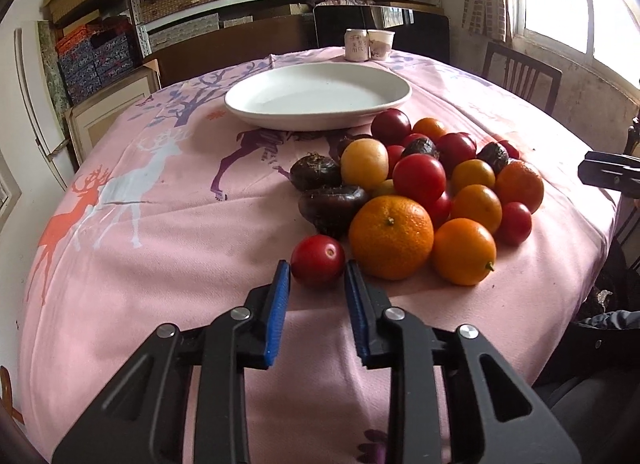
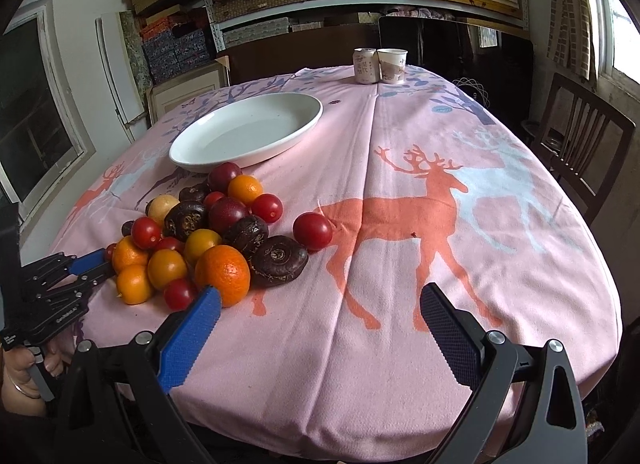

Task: Organize fruits
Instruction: 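Grasp a red cherry tomato with the left tool while the right tool grasps another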

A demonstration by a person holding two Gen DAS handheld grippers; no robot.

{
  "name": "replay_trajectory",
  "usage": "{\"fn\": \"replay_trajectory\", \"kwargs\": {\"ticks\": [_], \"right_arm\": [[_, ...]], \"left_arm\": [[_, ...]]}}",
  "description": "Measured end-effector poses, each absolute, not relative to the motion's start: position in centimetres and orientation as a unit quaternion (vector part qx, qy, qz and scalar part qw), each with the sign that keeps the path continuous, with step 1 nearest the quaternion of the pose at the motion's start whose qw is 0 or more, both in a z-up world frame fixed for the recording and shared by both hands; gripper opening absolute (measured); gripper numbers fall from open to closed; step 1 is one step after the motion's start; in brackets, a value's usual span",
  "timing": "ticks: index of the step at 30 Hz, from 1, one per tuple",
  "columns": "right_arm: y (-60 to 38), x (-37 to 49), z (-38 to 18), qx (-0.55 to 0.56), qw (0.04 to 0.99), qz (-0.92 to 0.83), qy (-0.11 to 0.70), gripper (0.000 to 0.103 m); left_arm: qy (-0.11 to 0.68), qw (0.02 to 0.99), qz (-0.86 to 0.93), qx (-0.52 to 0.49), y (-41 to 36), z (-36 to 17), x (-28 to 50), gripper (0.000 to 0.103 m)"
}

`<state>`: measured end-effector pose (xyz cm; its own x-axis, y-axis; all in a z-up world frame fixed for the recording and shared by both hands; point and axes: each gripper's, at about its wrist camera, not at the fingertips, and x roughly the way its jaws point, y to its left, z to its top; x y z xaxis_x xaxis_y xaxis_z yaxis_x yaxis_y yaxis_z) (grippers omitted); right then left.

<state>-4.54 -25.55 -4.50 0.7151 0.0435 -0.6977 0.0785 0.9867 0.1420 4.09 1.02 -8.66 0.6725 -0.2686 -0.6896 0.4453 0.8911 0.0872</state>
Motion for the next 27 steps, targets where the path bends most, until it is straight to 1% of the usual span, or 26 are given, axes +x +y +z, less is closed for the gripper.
{"fn": "replay_trajectory", "kwargs": {"ticks": [5,7,9,11,13,14,15,16,19,23,24,25,27], "right_arm": [[-26.4,-2.1,-5.1,0.073,0.921,-0.010,0.382,0.100],[-27.0,-1.0,-5.3,0.081,0.919,-0.006,0.385,0.091],[-27.8,0.2,-5.6,0.116,0.909,0.023,0.399,0.076],[-28.1,1.4,-6.1,0.134,0.899,0.043,0.414,0.068],[-28.0,2.5,-6.6,0.136,0.893,0.053,0.426,0.064],[-27.8,3.0,-6.8,0.137,0.889,0.057,0.433,0.058],[-27.7,3.5,-7.1,0.138,0.885,0.064,0.440,0.049],[-27.6,3.8,-7.2,0.140,0.884,0.070,0.440,0.046],[-27.3,4.5,-7.2,0.132,0.883,0.061,0.446,0.045],[-28.1,5.3,-7.6,0.170,0.868,0.076,0.461,0.044],[-28.2,5.4,-7.7,0.178,0.865,0.086,0.461,0.038],[-28.2,5.4,-7.7,0.176,0.865,0.089,0.462,0.037],[-27.8,5.2,-7.5,0.169,0.866,0.095,0.461,0.030]], "left_arm": [[0.316,0.923,-0.194,0.107,2.0,-5.9,1.9,0.027],[0.313,0.924,-0.195,0.103,2.2,-5.3,1.4,0.027],[0.309,0.925,-0.194,0.104,2.2,-5.1,0.9,0.027],[0.309,0.925,-0.193,0.105,2.1,-5.1,0.7,0.027],[0.313,0.925,-0.192,0.100,2.2,-5.3,0.9,0.027],[0.317,0.924,-0.193,0.095,2.3,-5.4,1.0,0.027],[0.318,0.924,-0.192,0.092,2.4,-5.4,1.1,0.027],[0.319,0.924,-0.191,0.092,2.4,-5.5,1.1,0.027],[0.330,0.921,-0.183,0.099,2.3,-6.3,1.7,0.027],[0.347,0.914,-0.185,0.098,1.9,-7.6,3.1,0.027],[0.351,0.912,-0.186,0.096,1.7,-7.8,3.4,0.027],[0.357,0.910,-0.189,0.097,1.5,-8.1,3.7,0.027],[0.365,0.904,-0.195,0.104,0.9,-8.8,4.1,0.027]]}}
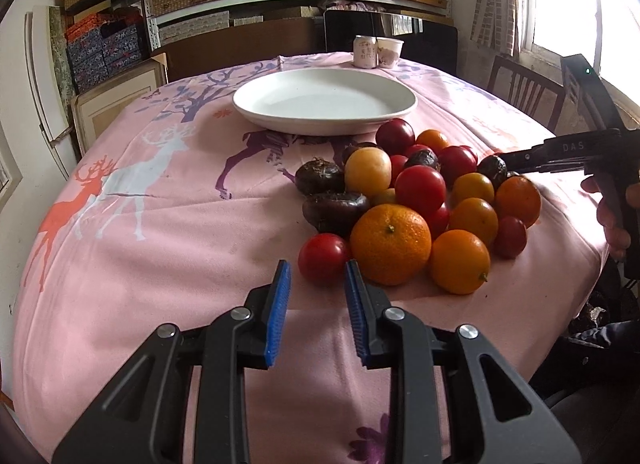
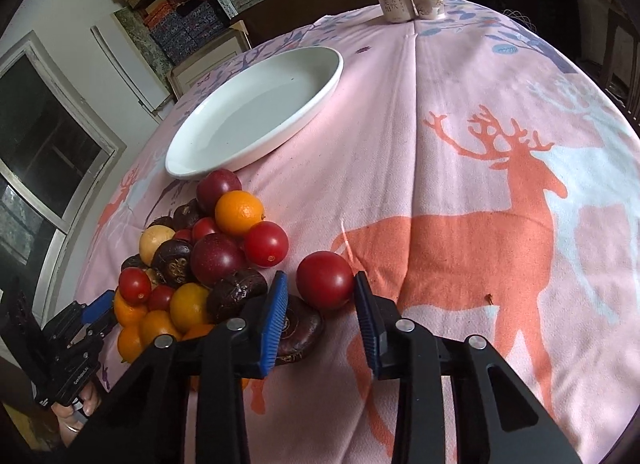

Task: Organize fruits
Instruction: 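Grasp a red cherry tomato with the left tool while the right tool grasps another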

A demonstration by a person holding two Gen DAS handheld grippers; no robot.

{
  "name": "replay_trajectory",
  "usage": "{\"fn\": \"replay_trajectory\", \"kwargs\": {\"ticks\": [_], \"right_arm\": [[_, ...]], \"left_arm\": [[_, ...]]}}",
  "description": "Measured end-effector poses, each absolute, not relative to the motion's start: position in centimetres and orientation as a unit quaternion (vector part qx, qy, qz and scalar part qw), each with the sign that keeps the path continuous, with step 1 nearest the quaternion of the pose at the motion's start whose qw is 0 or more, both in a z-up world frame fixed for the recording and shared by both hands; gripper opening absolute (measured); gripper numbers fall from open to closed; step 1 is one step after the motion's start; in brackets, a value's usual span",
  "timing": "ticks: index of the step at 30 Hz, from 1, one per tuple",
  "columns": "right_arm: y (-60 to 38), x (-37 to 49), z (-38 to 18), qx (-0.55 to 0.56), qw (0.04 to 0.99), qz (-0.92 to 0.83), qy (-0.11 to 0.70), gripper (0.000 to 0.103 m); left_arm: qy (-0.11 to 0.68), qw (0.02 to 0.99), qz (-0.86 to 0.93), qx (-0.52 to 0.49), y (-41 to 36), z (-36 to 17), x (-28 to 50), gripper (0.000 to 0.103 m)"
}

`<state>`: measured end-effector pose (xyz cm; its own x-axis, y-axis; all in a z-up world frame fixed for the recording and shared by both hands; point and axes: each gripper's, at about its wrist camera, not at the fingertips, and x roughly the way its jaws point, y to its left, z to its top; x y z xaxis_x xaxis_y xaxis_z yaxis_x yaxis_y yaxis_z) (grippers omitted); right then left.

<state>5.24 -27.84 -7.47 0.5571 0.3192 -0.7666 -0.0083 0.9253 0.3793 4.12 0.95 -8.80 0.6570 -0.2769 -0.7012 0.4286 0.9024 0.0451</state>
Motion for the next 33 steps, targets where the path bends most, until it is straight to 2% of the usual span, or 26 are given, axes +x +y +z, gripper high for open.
{"fn": "replay_trajectory", "kwargs": {"ticks": [2,8,17,22,25,26,27,31,33], "right_arm": [[-27.8,5.0,-7.4,0.176,0.865,0.096,0.460,0.027],[-29.0,4.2,-7.2,0.225,0.857,0.120,0.448,0.027],[-30.8,4.0,-6.3,0.253,0.856,0.123,0.433,0.025],[-30.3,5.2,-6.4,0.232,0.863,0.101,0.438,0.033],[-29.9,6.4,-6.1,0.216,0.871,0.083,0.433,0.047],[-29.7,6.9,-6.1,0.211,0.871,0.082,0.435,0.055],[-29.3,7.3,-6.2,0.206,0.871,0.080,0.439,0.056],[-27.9,8.7,-7.4,0.187,0.861,0.075,0.466,0.056],[-27.9,8.7,-7.9,0.198,0.858,0.081,0.468,0.046]], "left_arm": [[0.368,0.903,-0.191,0.117,0.4,-9.5,4.4,0.025],[0.370,0.904,-0.188,0.101,0.8,-9.4,5.6,0.030],[0.357,0.907,-0.188,0.117,0.1,-9.2,6.0,0.028],[0.362,0.906,-0.194,0.105,0.4,-9.3,6.4,0.028],[0.360,0.907,-0.194,0.105,0.5,-9.3,6.1,0.028],[0.360,0.907,-0.194,0.105,0.5,-9.3,6.0,0.028],[0.360,0.906,-0.195,0.102,0.6,-9.3,5.9,0.028],[0.357,0.910,-0.191,0.090,1.5,-8.8,5.5,0.028],[0.355,0.912,-0.189,0.080,2.1,-8.5,5.4,0.028]]}}
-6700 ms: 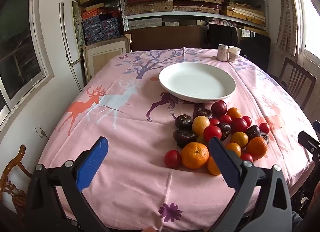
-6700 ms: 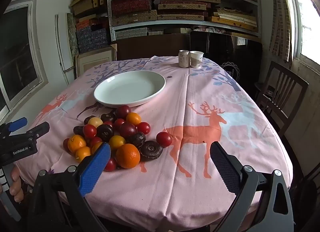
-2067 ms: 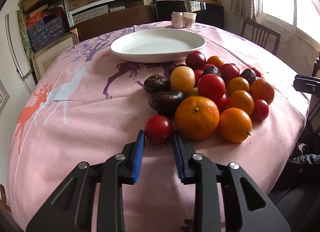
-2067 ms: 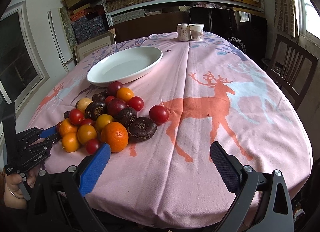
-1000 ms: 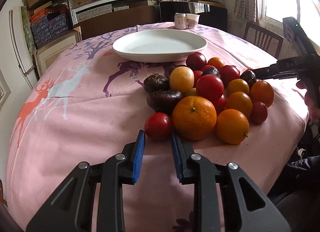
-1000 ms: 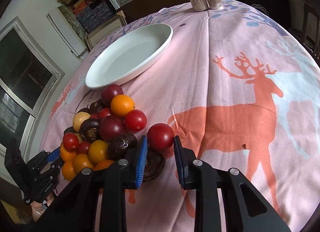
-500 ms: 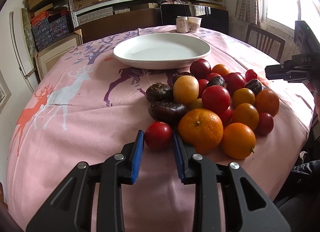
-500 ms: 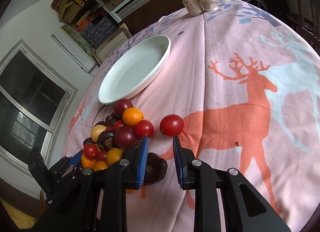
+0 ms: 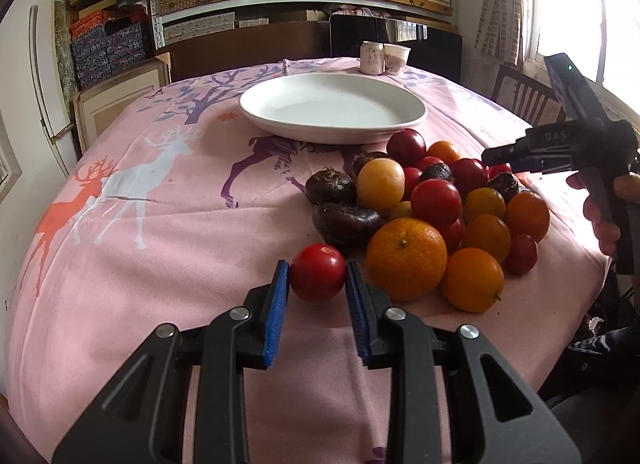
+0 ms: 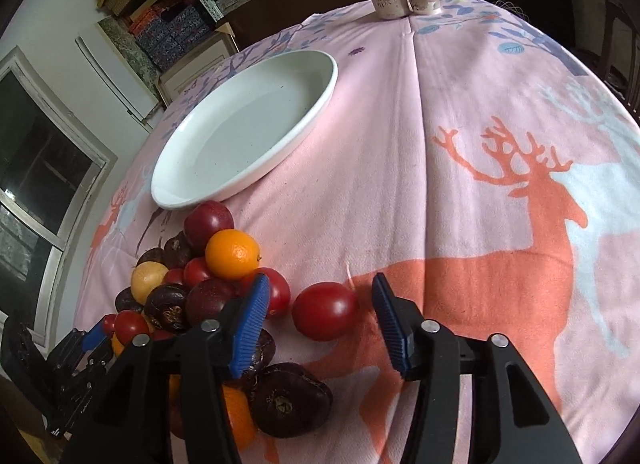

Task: Organize fruits
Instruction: 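Grasp a red cherry tomato with the left tool while the right tool grasps another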

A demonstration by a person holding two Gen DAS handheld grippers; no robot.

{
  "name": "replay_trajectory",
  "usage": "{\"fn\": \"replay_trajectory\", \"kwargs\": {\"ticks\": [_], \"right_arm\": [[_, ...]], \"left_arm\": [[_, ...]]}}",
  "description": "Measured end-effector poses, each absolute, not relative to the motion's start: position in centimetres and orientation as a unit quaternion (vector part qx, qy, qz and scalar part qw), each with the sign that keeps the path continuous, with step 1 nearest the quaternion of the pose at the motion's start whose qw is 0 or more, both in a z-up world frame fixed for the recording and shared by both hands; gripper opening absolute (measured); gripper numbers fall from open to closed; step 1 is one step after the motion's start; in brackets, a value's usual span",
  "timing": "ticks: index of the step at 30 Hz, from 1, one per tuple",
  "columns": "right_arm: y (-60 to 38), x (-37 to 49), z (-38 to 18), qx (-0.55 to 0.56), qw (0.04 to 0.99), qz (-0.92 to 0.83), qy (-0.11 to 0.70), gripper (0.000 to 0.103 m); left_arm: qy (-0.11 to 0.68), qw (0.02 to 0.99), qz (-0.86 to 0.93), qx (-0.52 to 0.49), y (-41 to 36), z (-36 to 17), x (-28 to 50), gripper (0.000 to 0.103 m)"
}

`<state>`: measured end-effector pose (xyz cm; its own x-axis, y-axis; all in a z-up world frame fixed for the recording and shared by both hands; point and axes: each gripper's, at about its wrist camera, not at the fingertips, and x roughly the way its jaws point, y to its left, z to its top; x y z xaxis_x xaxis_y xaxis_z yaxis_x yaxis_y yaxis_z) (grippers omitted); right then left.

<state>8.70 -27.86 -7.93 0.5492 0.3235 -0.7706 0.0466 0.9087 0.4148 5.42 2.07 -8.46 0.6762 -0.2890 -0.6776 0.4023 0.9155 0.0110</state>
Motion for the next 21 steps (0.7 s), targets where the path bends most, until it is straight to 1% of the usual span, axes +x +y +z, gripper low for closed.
{"fn": "replay_trajectory", "kwargs": {"ticks": [1,2,4,8,9,13,16,21], "right_arm": [[-28.0,8.6,-8.0,0.208,0.854,0.088,0.470,0.042],[-28.1,8.5,-8.0,0.220,0.849,0.095,0.471,0.033],[-28.7,8.1,-8.1,0.245,0.837,0.109,0.477,0.030],[-29.6,7.4,-8.1,0.266,0.830,0.120,0.476,0.033],[-29.7,7.3,-8.0,0.261,0.832,0.120,0.475,0.035],[-29.4,7.2,-8.2,0.252,0.831,0.126,0.480,0.036],[-28.5,7.4,-8.2,0.225,0.833,0.127,0.489,0.038],[-28.4,7.4,-8.2,0.219,0.833,0.129,0.491,0.038]], "left_arm": [[0.354,0.913,-0.189,0.074,2.4,-8.3,5.4,0.028],[0.354,0.914,-0.188,0.069,2.7,-8.1,5.4,0.028],[0.351,0.916,-0.185,0.064,3.1,-7.7,5.4,0.028],[0.349,0.916,-0.190,0.059,3.2,-7.5,5.3,0.028],[0.349,0.915,-0.191,0.059,3.2,-7.6,5.3,0.028],[0.353,0.913,-0.195,0.062,2.8,-7.9,5.2,0.028],[0.354,0.912,-0.196,0.063,2.7,-7.9,5.1,0.028],[0.356,0.912,-0.193,0.060,2.9,-7.9,5.1,0.028]]}}
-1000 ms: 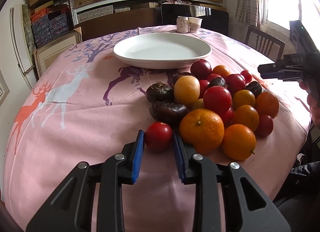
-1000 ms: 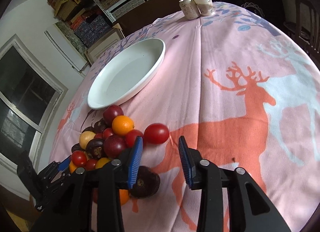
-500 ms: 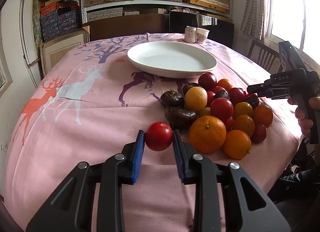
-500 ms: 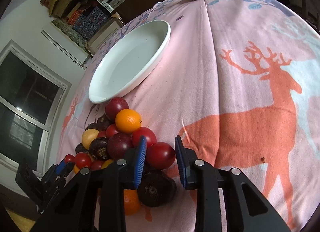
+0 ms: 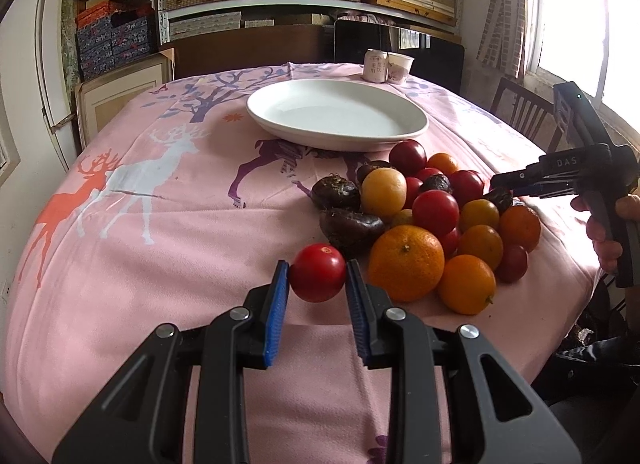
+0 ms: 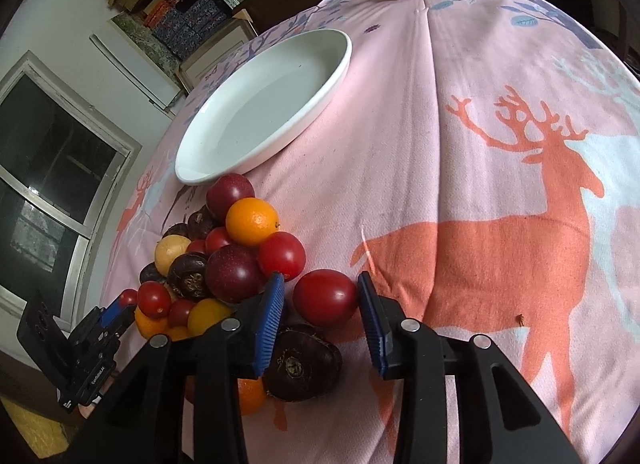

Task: Organize fruits
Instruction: 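Grasp a red cherry tomato with the left tool while the right tool grasps another, then lower both red tomatoes onto the white plate and open both tools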

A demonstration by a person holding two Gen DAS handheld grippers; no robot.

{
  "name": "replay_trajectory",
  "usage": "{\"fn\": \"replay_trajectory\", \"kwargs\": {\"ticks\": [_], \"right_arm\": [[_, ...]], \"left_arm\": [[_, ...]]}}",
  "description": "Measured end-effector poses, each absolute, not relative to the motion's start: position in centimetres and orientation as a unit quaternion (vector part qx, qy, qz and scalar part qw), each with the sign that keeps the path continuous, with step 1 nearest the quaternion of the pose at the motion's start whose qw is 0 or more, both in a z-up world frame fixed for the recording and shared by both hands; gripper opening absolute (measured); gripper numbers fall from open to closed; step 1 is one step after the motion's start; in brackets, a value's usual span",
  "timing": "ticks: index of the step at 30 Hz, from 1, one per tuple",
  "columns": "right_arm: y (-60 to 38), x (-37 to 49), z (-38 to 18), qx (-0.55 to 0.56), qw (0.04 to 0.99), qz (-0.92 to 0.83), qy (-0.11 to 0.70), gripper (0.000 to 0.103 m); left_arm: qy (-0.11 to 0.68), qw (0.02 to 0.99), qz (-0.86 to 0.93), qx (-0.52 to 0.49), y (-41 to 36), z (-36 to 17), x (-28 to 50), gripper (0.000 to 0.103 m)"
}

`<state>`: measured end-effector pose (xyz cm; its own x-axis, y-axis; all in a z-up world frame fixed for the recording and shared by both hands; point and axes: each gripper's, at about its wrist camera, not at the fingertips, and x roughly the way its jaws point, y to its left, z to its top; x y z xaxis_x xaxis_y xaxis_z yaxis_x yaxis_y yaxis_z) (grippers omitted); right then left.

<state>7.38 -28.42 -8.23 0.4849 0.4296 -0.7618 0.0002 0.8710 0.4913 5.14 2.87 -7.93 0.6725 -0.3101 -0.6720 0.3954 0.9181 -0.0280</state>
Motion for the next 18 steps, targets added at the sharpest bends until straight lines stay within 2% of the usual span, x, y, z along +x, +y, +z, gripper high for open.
{"fn": "replay_trajectory", "kwargs": {"ticks": [1,2,8,18], "right_arm": [[-28.6,7.3,-8.3,0.225,0.832,0.130,0.491,0.037],[-28.8,7.3,-8.5,0.236,0.828,0.132,0.491,0.032],[-30.3,6.6,-8.0,0.286,0.828,0.137,0.462,0.032],[-28.5,10.1,-3.8,0.291,0.838,0.175,0.427,0.032]], "left_arm": [[0.356,0.912,-0.193,0.060,2.9,-8.0,5.1,0.028],[0.356,0.912,-0.193,0.060,2.9,-8.0,5.1,0.028],[0.354,0.913,-0.196,0.056,2.8,-7.9,5.3,0.028],[0.334,0.918,-0.209,0.053,1.7,-4.5,8.5,0.028]]}}
